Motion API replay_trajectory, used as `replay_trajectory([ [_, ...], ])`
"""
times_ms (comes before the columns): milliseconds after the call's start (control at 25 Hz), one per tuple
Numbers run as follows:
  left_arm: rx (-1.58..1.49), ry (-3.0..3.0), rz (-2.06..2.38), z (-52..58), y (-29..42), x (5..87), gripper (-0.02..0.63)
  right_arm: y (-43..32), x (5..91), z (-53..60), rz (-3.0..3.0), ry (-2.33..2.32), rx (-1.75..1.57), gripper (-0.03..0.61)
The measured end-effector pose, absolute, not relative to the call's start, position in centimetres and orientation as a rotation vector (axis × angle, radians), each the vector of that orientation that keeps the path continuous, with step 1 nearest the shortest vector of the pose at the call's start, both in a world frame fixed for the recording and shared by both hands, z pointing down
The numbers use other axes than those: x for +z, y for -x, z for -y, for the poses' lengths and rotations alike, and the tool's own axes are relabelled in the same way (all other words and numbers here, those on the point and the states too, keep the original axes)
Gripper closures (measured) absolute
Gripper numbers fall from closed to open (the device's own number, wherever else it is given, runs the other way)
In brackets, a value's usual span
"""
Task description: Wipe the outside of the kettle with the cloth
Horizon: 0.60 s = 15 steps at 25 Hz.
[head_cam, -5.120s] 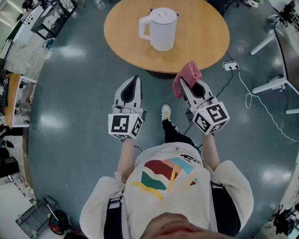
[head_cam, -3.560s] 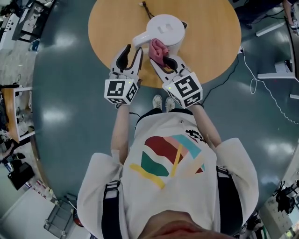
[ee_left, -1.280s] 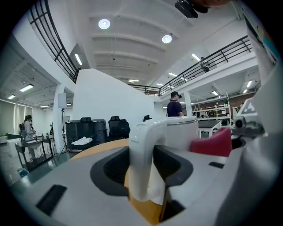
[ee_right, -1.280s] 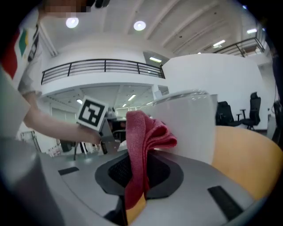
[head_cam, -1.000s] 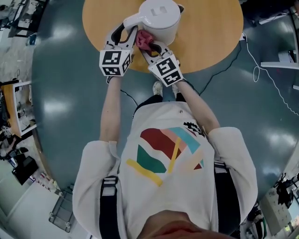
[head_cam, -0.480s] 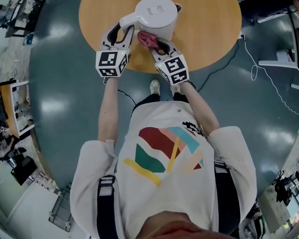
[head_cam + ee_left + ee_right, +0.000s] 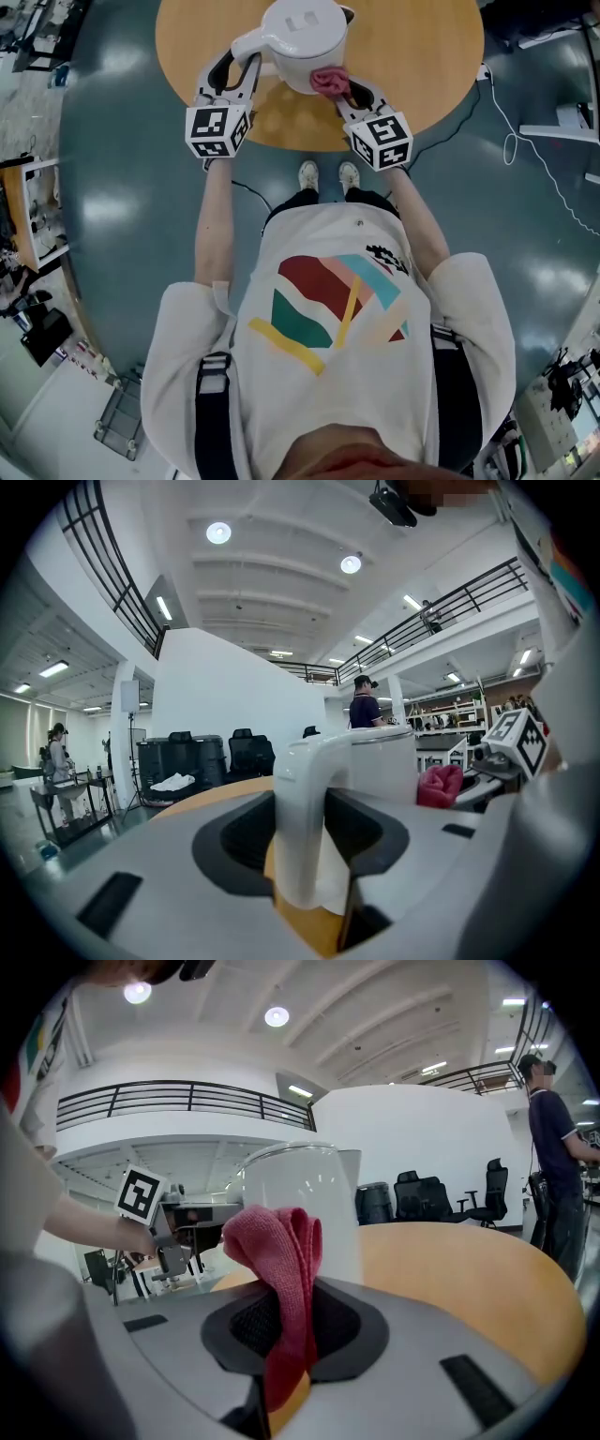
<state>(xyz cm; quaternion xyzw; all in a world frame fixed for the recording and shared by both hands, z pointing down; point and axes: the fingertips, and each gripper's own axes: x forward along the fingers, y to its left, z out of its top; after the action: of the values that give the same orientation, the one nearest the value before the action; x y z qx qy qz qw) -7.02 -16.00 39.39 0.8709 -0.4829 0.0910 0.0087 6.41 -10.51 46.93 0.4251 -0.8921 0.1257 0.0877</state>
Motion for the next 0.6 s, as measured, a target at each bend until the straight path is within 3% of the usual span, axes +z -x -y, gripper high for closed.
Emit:
replay_trajectory([
  [600, 0.279, -2.705, 1.542, 16.5, 6.7, 39.7, 0.407, -12.3, 48.5, 16.9, 2.569, -1.462, 0.471, 0.534],
])
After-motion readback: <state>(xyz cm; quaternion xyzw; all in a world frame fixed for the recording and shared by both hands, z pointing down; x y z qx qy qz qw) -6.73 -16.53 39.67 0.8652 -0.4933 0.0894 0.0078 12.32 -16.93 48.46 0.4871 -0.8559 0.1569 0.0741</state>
